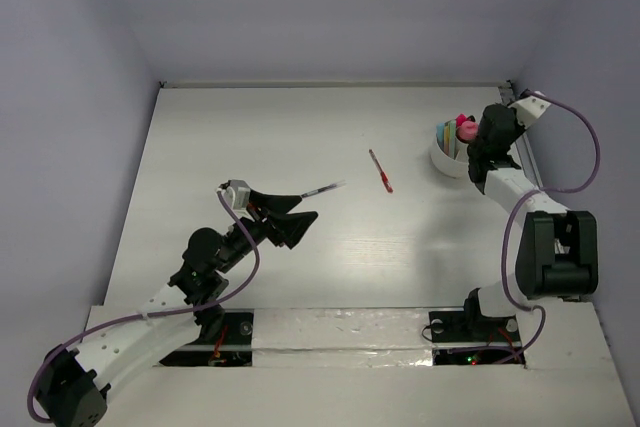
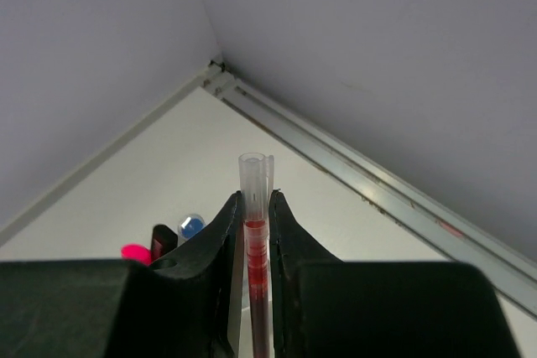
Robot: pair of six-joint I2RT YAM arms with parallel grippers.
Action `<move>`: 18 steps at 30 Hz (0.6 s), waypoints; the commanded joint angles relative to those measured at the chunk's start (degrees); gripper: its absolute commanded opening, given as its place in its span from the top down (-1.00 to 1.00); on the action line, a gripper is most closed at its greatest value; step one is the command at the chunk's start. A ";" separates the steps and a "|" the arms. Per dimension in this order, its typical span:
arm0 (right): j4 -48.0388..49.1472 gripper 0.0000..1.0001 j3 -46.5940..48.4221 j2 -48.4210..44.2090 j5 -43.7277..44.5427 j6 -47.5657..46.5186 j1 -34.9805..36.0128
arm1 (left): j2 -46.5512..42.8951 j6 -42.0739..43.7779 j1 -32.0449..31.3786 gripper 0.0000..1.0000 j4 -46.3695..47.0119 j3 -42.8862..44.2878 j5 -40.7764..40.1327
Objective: Sort the stationery into containers
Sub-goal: Place the pen in the storage box.
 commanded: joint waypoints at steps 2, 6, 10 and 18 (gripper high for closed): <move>4.96 1.00 2.00 2.14 1.53 -0.42 0.06 | -0.31 0.54 0.08 -0.34 2.53 -0.56 0.31; 5.14 1.00 2.87 3.64 0.92 -0.16 0.06 | -0.04 0.54 0.08 -0.33 2.62 -0.47 0.40; 4.52 1.00 2.09 4.34 -0.32 2.03 0.06 | -0.21 0.72 0.08 -0.33 2.36 -0.47 0.31; 2.33 1.00 -1.43 3.30 -5.06 6.52 0.06 | 0.31 0.72 0.08 -0.34 2.62 -0.47 0.23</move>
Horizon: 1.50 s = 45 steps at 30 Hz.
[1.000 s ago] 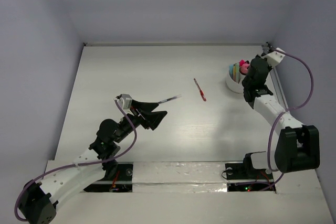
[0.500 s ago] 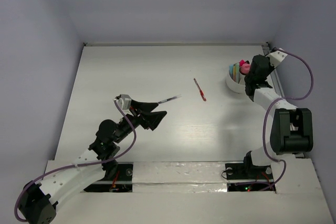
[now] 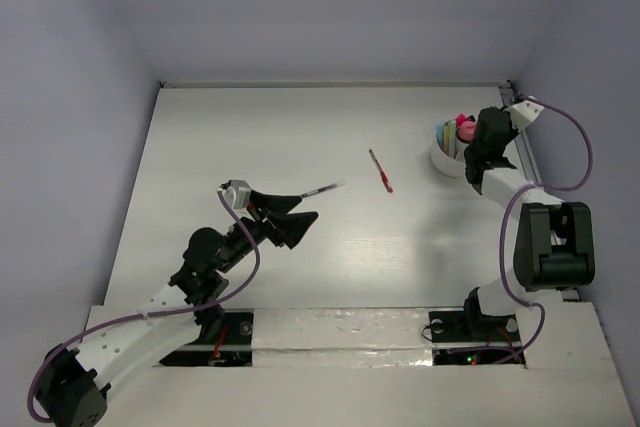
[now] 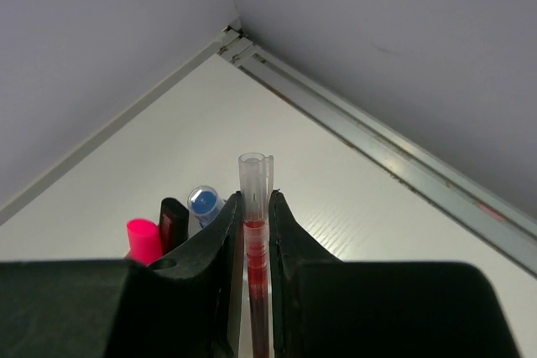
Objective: Sort the stationery into containers
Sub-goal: Place the pen in the storage box, then pick up the pen from the center of the board.
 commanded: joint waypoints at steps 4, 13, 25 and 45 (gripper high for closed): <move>-1.16 0.74 -1.39 -3.23 -3.80 4.54 0.06 | 0.07 0.72 0.08 -0.41 2.51 -0.30 0.31; -6.51 -0.26 -1.22 -9.56 -7.93 4.54 0.06 | -0.54 0.72 0.08 -0.50 2.16 -0.30 0.14; -21.79 1.00 5.02 -10.29 -34.28 -3.88 13.92 | -1.33 0.98 0.08 -0.36 1.28 -0.30 -1.09; -63.47 -0.02 49.74 33.49 -38.87 -13.30 24.23 | -0.72 1.51 0.08 -0.22 0.75 -0.21 -2.15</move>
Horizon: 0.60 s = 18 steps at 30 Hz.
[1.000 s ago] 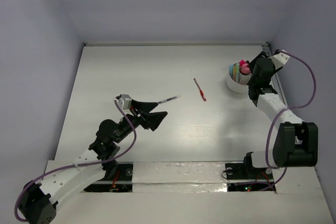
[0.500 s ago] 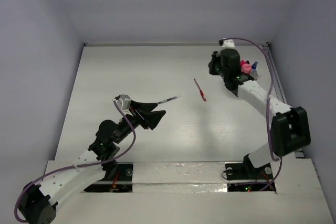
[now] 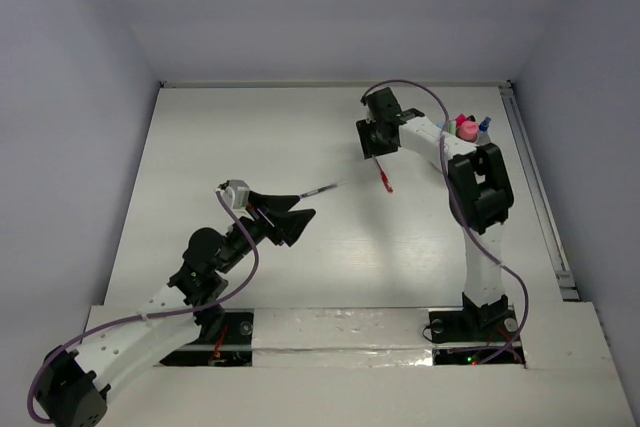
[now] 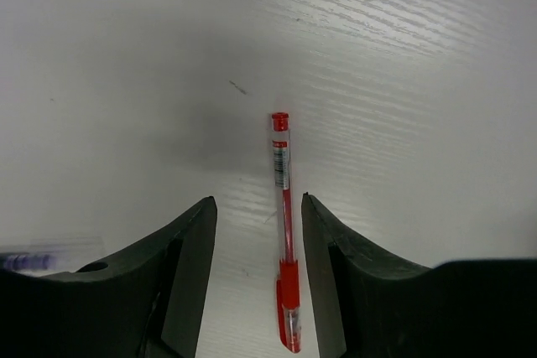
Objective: Sort the stationery into containers
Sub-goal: Pick up the pen from the center of the board.
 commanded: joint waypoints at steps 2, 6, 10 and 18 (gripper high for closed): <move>-7.09 0.03 6.84 3.46 -0.52 -2.31 -0.08 | -0.15 0.88 0.08 -0.22 2.28 -0.21 -0.03; -7.88 0.04 9.04 6.79 1.33 -3.01 -0.08 | -0.06 0.88 0.08 -0.22 2.37 -0.30 0.15; -10.42 0.11 12.29 10.31 2.29 -4.06 -0.08 | 0.02 0.88 0.08 -0.22 2.46 -0.21 0.15; -14.30 1.00 17.04 13.84 1.85 -4.68 -0.08 | -0.68 0.88 0.08 -0.22 2.02 -0.30 -0.03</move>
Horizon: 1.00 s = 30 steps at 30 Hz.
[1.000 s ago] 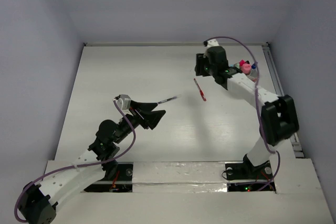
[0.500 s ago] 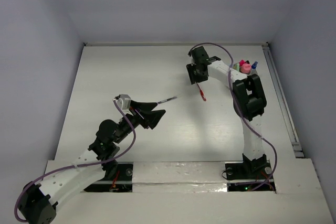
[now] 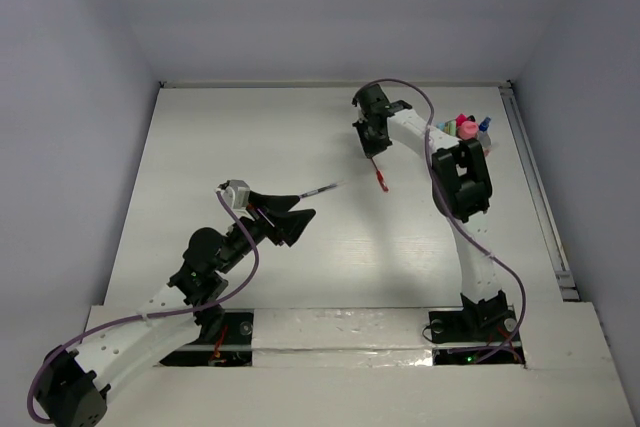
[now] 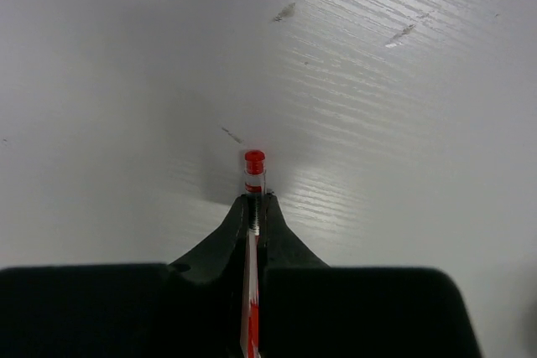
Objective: Sort the stationery into containers
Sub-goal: Pick up the pen from the center of the board, then place the pen in the storage box.
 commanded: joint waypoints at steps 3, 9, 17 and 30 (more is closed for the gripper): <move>0.48 1.00 -2.28 -3.16 2.40 0.44 -0.08 | -0.92 0.86 0.08 -0.22 2.02 -0.30 0.02; 32.97 1.00 -26.08 -31.08 13.89 8.87 -2.01 | -1.36 1.03 0.08 -0.22 1.67 -0.30 -0.16; 55.85 1.00 -51.22 -54.66 27.45 18.62 -12.55 | -1.27 0.77 0.08 -0.22 2.11 -0.30 0.28; 71.77 1.00 -58.64 -54.07 39.50 13.27 -21.69 | -1.53 0.68 0.08 -0.22 2.11 -0.47 0.28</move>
